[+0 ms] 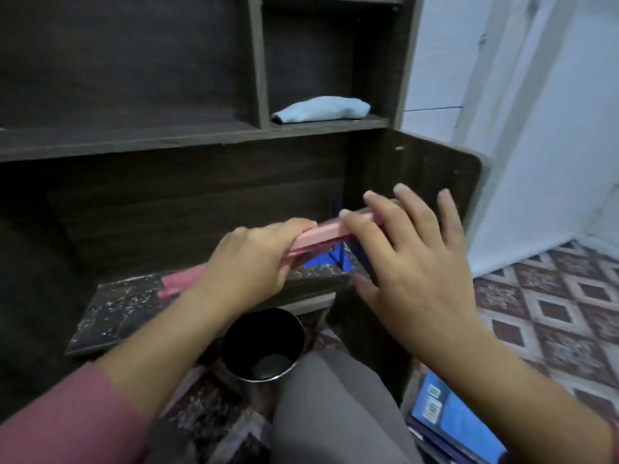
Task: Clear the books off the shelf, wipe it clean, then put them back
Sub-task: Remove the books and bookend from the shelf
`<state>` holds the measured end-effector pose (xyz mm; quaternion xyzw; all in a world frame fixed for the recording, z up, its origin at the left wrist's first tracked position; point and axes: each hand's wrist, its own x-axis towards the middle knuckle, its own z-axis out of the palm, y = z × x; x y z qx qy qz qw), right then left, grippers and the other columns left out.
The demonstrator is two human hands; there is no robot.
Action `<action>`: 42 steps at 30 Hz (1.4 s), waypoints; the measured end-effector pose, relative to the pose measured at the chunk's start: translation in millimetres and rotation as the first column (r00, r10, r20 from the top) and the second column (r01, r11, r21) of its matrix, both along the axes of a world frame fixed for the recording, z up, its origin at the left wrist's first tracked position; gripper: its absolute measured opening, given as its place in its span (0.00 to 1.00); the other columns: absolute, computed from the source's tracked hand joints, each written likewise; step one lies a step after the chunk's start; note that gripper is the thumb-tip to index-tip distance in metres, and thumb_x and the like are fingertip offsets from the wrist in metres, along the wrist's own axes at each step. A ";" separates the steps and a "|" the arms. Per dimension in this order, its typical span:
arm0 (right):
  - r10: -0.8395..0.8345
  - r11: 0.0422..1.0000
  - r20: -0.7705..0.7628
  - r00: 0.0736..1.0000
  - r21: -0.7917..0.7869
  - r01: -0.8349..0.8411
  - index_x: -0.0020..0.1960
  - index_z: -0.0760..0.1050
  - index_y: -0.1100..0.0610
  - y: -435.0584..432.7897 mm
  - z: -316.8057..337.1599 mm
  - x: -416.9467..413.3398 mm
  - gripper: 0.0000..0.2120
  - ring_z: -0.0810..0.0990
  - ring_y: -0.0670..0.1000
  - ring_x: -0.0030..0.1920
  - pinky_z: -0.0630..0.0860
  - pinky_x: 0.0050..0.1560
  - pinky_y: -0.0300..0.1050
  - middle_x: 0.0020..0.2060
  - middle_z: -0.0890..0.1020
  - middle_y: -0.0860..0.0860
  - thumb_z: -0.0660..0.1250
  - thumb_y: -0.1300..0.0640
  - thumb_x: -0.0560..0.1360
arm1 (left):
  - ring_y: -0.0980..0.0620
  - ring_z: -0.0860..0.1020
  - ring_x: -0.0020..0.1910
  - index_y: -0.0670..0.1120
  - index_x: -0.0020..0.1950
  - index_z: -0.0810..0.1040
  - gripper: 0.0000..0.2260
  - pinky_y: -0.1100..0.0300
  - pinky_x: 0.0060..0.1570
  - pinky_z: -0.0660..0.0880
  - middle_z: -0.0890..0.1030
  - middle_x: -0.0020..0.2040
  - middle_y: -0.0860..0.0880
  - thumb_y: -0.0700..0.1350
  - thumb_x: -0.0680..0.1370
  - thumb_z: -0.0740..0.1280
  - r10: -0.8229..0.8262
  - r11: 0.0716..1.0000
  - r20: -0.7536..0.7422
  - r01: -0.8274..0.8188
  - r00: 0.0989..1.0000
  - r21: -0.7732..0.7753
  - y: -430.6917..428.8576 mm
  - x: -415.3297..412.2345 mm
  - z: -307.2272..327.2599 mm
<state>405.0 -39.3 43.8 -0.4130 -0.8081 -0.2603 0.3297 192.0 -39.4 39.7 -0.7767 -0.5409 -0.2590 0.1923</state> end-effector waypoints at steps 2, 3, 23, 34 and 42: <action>-0.142 0.990 0.064 0.988 0.004 0.142 0.59 0.77 0.57 -9.8 2.6 17.9 0.23 0.73 0.61 0.66 0.58 0.71 0.64 0.59 0.80 0.57 0.75 0.57 0.65 | 0.41 0.82 0.42 0.55 0.62 0.72 0.22 0.49 0.38 0.79 0.84 0.50 0.51 0.54 0.71 0.53 -0.110 0.994 -0.148 0.105 0.983 -0.041 -4.6 35.5 21.1; -0.178 0.984 0.072 0.981 0.009 0.178 0.53 0.78 0.57 -12.4 4.3 28.3 0.17 0.77 0.61 0.61 0.63 0.67 0.62 0.52 0.82 0.57 0.75 0.58 0.65 | 0.41 0.82 0.41 0.53 0.61 0.73 0.20 0.50 0.37 0.78 0.83 0.48 0.50 0.53 0.72 0.53 -0.146 0.989 -0.230 0.136 0.962 -0.058 -6.7 52.6 30.1; -0.391 0.685 0.364 0.845 -0.499 0.532 0.58 0.75 0.38 -52.2 -34.4 232.3 0.11 0.82 0.54 0.45 0.68 0.35 0.43 0.41 0.80 0.47 0.61 0.43 0.77 | 0.48 0.77 0.45 0.54 0.62 0.74 0.14 0.59 0.39 0.69 0.78 0.47 0.50 0.51 0.77 0.65 -0.426 0.797 -0.297 0.199 0.855 -0.571 13.4 237.6 -38.9; -0.553 0.771 0.108 0.826 -0.310 0.556 0.56 0.82 0.49 -37.6 -152.0 301.3 0.26 0.85 0.53 0.47 0.77 0.40 0.45 0.50 0.85 0.49 0.80 0.61 0.59 | 0.41 0.81 0.43 0.42 0.61 0.77 0.20 0.49 0.36 0.79 0.82 0.49 0.42 0.36 0.69 0.72 -0.460 0.873 -0.310 0.360 0.832 -0.331 76.4 275.6 -143.0; -0.576 0.721 0.064 0.815 -0.432 0.543 0.65 0.78 0.52 -53.7 -291.2 280.3 0.23 0.81 0.57 0.59 0.77 0.55 0.54 0.61 0.81 0.51 0.57 0.61 0.73 | 0.39 0.79 0.39 0.39 0.61 0.72 0.17 0.49 0.34 0.79 0.80 0.48 0.39 0.36 0.73 0.56 -0.556 0.831 -0.498 0.459 0.665 -0.315 83.2 262.0 -235.1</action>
